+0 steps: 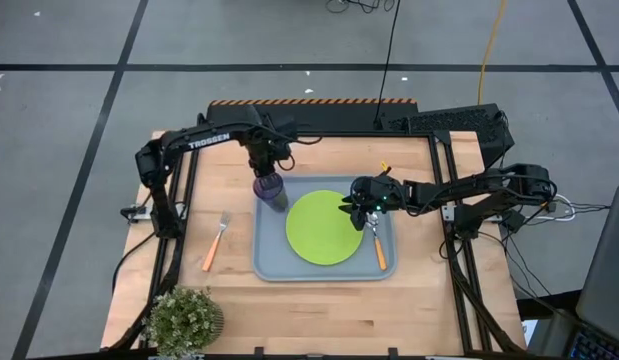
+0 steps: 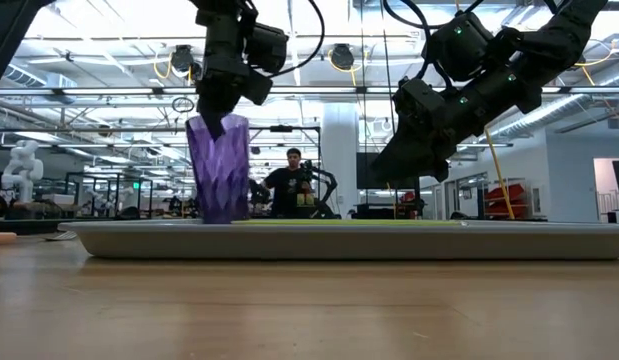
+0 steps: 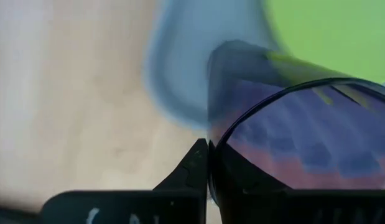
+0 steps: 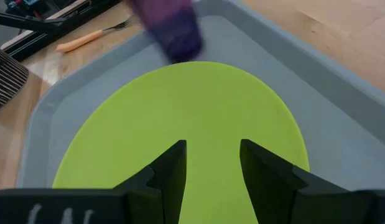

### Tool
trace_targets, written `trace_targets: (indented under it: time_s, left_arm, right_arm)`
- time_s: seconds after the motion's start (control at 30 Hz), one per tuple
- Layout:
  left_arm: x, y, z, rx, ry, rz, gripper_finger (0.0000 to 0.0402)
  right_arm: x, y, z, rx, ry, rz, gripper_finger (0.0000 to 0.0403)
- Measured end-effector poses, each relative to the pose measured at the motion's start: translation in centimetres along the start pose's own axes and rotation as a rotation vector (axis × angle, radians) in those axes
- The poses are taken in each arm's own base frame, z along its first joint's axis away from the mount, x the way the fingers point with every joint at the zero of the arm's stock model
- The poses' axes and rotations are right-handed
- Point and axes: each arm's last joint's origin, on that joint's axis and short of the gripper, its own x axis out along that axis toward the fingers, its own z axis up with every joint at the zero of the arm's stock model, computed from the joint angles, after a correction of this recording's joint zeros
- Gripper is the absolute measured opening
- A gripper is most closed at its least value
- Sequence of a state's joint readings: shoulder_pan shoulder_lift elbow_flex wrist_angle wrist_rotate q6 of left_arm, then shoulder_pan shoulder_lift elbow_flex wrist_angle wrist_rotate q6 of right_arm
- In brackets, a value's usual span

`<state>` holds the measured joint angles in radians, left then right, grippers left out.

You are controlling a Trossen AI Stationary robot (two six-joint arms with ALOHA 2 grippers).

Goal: Pick and place plate/cup/fork/spoon on tray
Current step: Put the purple cup on the gray serving tray to the top left of the green plate

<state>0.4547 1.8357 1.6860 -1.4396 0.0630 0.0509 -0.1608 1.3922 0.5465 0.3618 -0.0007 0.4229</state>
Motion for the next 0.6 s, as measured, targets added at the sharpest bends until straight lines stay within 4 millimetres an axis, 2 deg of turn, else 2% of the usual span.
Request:
trace_targets:
  time_s: [0.17,0.6]
  left_arm:
    - [-1.7,0.2,0.0,-0.01,-0.028,0.084,0.0009]
    - [-1.8,0.0,-0.1,-0.015,-0.023,0.032,0.0009]
  right_arm:
    - [0.0,0.0,0.0,0.0,0.0,0.0,0.0144]
    - [0.0,0.0,0.0,0.003,0.0,0.0,0.0144]
